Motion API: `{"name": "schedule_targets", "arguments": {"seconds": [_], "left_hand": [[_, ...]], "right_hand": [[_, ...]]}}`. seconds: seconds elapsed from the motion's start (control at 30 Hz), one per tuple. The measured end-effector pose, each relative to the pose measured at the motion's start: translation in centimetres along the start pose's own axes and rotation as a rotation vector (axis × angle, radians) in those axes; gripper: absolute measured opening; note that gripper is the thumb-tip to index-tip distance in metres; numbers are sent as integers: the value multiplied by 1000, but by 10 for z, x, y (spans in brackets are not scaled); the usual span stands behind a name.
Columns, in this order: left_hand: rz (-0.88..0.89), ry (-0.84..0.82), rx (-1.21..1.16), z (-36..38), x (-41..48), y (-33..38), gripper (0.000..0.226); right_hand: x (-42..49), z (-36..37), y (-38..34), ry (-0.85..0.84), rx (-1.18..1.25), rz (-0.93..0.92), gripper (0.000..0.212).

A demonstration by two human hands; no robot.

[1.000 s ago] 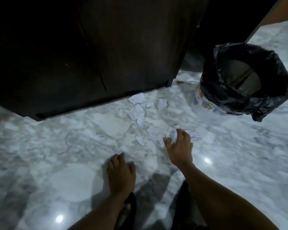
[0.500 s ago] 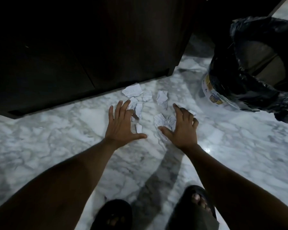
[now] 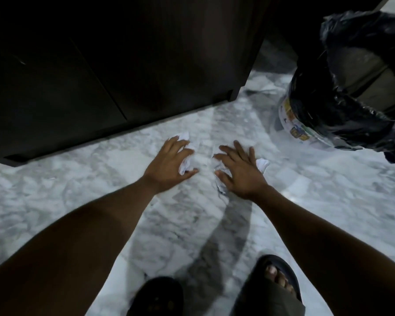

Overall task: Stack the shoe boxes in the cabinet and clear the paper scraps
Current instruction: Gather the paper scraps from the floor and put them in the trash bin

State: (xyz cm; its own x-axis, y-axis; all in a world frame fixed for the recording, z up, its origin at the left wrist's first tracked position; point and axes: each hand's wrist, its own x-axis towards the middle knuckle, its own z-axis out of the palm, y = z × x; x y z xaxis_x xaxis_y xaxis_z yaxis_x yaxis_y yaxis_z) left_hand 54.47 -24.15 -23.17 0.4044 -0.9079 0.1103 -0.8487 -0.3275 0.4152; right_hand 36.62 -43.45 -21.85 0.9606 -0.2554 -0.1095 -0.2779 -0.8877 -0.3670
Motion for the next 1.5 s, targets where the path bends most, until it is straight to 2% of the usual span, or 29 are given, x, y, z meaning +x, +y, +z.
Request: {"name": "schedule_targets", "arguments": {"seconds": [0.1,0.23,0.3,0.37,0.47,0.6,0.7,0.83,0.93,1.07,1.17,1.23,1.37,1.5], "left_hand": [[21,150,-67,6,-33,12,42],[-45,171,141,17,-72,25,32],[32,178,150,15,-78,29,40],[83,158,153,9,-80,33,52],[15,94,75,0,-81,37,70],[-42,86,-57,0,-81,34,55],[-80,94,-103,2,-81,34,44],[-126,129,-16,7,-81,36,34],[-117,132,10,11,-81,37,34],[-187,141,-76,8,-84,40,25],[-74,127,-28,9,-82,40,18],[-36,133,-21,10,-81,41,16],[-32,105,11,12,-82,43,29],[-27,90,-39,3,-80,50,33]], "right_hand": [[-28,7,-11,53,69,-45,45],[-57,10,-21,133,-10,-46,35],[-65,6,-21,185,-47,16,44],[-71,3,-18,204,-38,78,67],[-73,3,-12,220,47,87,87],[-64,6,-16,265,180,145,84],[-62,11,-22,196,87,105,84],[-66,12,-20,83,-104,3,93],[-68,17,-21,60,-178,-48,82],[-69,26,-22,193,-136,-98,53],[-70,32,-21,295,-55,-119,31],[-70,33,-21,296,-10,-105,23],[-70,33,-20,249,-8,-80,13],[-70,30,-20,173,-26,-59,31]]}}
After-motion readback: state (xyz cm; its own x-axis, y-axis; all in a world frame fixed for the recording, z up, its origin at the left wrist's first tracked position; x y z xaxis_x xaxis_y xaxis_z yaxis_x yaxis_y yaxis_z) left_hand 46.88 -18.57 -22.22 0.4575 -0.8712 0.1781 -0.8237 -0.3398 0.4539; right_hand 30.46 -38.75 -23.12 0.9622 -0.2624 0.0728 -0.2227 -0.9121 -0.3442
